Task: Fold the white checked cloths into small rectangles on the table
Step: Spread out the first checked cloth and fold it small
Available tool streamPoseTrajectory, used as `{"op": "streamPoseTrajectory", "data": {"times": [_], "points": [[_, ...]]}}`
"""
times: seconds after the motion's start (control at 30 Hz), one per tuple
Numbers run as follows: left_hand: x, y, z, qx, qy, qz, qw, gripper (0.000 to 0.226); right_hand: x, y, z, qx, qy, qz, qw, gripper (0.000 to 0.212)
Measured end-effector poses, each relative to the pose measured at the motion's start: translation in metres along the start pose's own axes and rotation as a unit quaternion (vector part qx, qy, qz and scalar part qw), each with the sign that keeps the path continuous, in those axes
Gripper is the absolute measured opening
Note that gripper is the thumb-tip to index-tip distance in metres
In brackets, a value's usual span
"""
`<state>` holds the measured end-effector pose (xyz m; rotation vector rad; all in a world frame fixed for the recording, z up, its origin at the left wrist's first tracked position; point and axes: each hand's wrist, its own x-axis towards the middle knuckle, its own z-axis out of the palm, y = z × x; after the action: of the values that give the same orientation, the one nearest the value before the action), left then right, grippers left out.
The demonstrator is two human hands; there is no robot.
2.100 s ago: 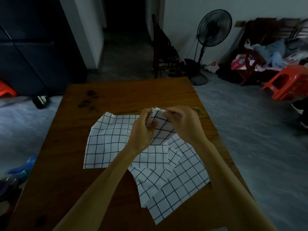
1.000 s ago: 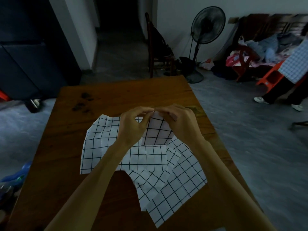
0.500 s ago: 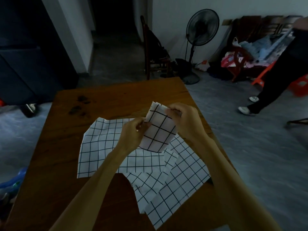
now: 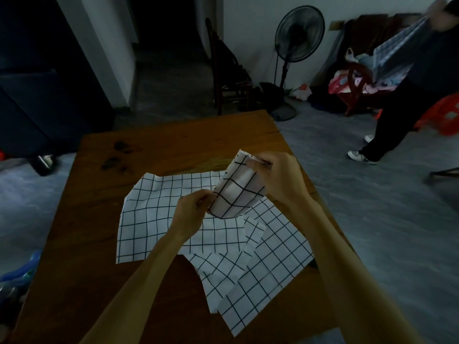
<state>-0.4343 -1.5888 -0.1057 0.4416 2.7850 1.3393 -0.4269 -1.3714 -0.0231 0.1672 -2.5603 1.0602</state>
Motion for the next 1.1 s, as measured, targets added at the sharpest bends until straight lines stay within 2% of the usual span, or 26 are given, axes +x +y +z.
{"op": "streamPoseTrajectory", "data": {"times": [0.17, 0.23, 0.3, 0.37, 0.4, 0.47, 0.53, 0.6, 0.7, 0.77, 0.87, 0.93, 1.0, 1.1], "points": [[0.0, -0.014, -0.003, 0.043, -0.035, -0.042, 0.998, 0.016, -0.004, 0.002, 0.005, -0.006, 0.015, -0.002, 1.0, 0.043], [0.002, -0.018, -0.008, 0.076, -0.015, -0.038, 0.996, 0.012, -0.003, 0.003, 0.004, -0.018, 0.023, -0.005, 1.0, 0.044], [0.004, -0.009, -0.014, 0.049, 0.024, -0.004, 0.999, 0.031, -0.002, 0.002, 0.004, -0.047, 0.016, -0.019, 0.999, 0.045], [0.01, 0.016, -0.017, 0.009, 0.017, 0.038, 0.999, 0.051, -0.005, -0.003, 0.009, -0.065, -0.01, -0.044, 0.997, 0.044], [0.013, 0.028, -0.017, -0.001, 0.003, 0.056, 0.998, 0.052, -0.007, -0.007, 0.012, -0.064, -0.027, -0.052, 0.996, 0.043], [0.019, 0.047, -0.016, -0.028, -0.009, 0.081, 0.996, 0.036, -0.01, -0.013, 0.017, -0.05, -0.051, -0.059, 0.996, 0.038], [0.022, 0.053, -0.017, -0.053, 0.007, 0.092, 0.994, 0.02, -0.012, -0.014, 0.017, -0.025, -0.053, -0.058, 0.997, 0.021], [0.02, 0.051, -0.021, -0.073, 0.029, 0.072, 0.994, 0.015, -0.013, -0.009, 0.012, 0.016, -0.036, -0.029, 0.999, 0.009], [0.014, 0.051, -0.027, -0.186, 0.037, 0.032, 0.981, 0.012, -0.017, 0.001, 0.005, 0.103, -0.03, 0.09, 0.99, 0.012], [0.011, 0.052, -0.029, -0.231, 0.042, 0.016, 0.972, 0.013, -0.021, 0.004, 0.005, 0.19, -0.039, 0.156, 0.968, 0.011], [0.01, 0.051, -0.027, -0.246, 0.049, 0.005, 0.968, 0.014, -0.024, 0.003, 0.008, 0.223, -0.035, 0.171, 0.959, 0.01], [0.01, 0.047, -0.026, -0.203, 0.063, 0.002, 0.977, 0.02, -0.024, 0.003, 0.009, 0.189, -0.021, 0.158, 0.969, 0.011], [0.011, 0.043, -0.028, -0.101, 0.094, 0.019, 0.99, 0.038, -0.022, 0.002, 0.007, 0.151, -0.027, 0.136, 0.979, 0.015], [0.02, 0.057, -0.033, 0.035, 0.061, 0.123, 0.99, 0.053, -0.018, -0.003, 0.008, 0.068, -0.065, 0.081, 0.992, 0.028]]}}
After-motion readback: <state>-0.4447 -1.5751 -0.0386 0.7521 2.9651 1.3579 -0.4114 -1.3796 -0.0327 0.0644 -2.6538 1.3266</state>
